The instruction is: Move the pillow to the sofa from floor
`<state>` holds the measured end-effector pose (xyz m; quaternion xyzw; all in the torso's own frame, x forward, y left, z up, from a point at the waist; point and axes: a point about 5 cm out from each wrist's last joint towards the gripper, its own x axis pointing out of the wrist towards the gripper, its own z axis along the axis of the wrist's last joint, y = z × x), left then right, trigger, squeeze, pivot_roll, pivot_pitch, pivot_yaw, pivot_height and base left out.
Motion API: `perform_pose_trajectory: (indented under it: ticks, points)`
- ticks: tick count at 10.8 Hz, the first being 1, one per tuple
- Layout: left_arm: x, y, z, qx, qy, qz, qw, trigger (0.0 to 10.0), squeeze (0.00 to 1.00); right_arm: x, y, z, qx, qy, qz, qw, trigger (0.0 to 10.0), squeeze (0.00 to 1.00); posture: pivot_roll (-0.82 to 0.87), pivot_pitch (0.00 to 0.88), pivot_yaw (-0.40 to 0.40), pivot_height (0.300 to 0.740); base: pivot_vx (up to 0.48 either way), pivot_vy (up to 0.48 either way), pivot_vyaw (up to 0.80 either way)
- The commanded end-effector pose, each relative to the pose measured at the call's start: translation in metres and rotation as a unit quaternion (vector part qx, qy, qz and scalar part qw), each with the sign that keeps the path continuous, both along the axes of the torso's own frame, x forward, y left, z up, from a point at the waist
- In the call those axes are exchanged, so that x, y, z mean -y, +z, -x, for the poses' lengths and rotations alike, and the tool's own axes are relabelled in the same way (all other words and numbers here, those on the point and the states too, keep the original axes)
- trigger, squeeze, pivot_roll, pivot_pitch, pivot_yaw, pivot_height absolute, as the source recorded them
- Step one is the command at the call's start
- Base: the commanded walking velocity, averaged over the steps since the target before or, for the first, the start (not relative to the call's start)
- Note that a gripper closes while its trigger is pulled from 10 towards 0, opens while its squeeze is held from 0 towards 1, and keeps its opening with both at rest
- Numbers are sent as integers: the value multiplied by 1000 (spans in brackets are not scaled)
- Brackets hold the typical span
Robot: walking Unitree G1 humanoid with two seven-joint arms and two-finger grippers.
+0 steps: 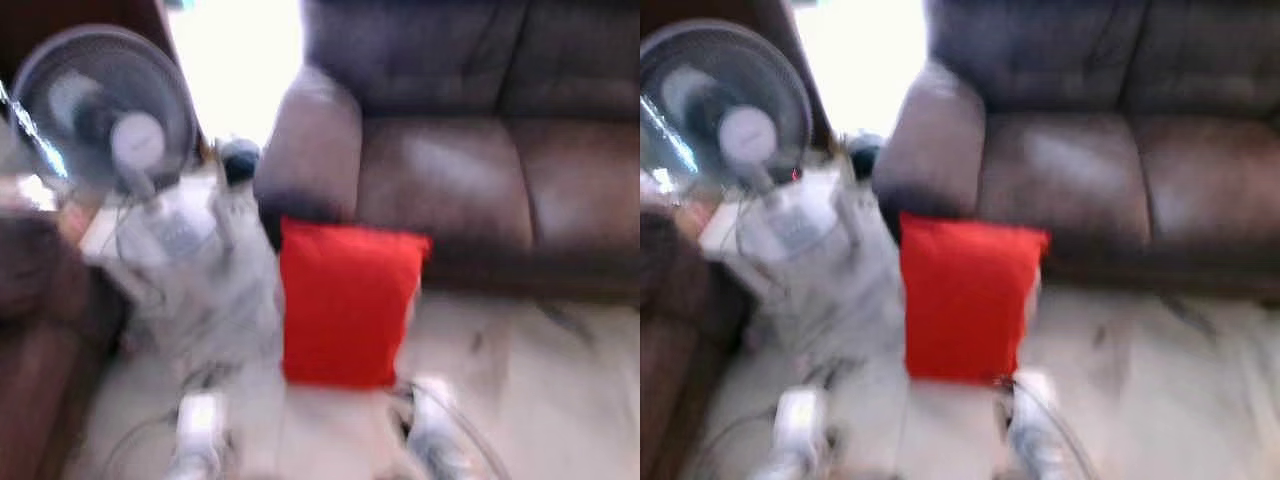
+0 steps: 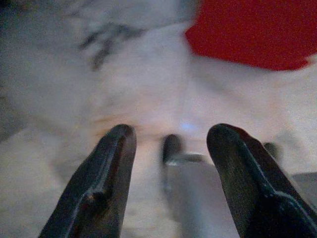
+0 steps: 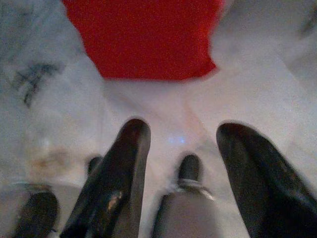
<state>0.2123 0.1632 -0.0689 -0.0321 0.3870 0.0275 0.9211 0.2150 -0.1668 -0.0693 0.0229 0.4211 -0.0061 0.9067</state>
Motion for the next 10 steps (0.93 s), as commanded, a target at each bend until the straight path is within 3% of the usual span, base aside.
perform_pose_trajectory:
  ticks: [1,10]
  points:
    - [-10,-5,9,-18,1,-14,1000,10000,0,-8,-1,0,-1,3,-10,1000,10000,0,126,175,16,740,281,0,0]
    - [-10,-5,10,-20,-4,-14,1000,10000,0,-8,-2,2,-3,9,-9,1000,10000,0,128,141,19,740,282,0,0]
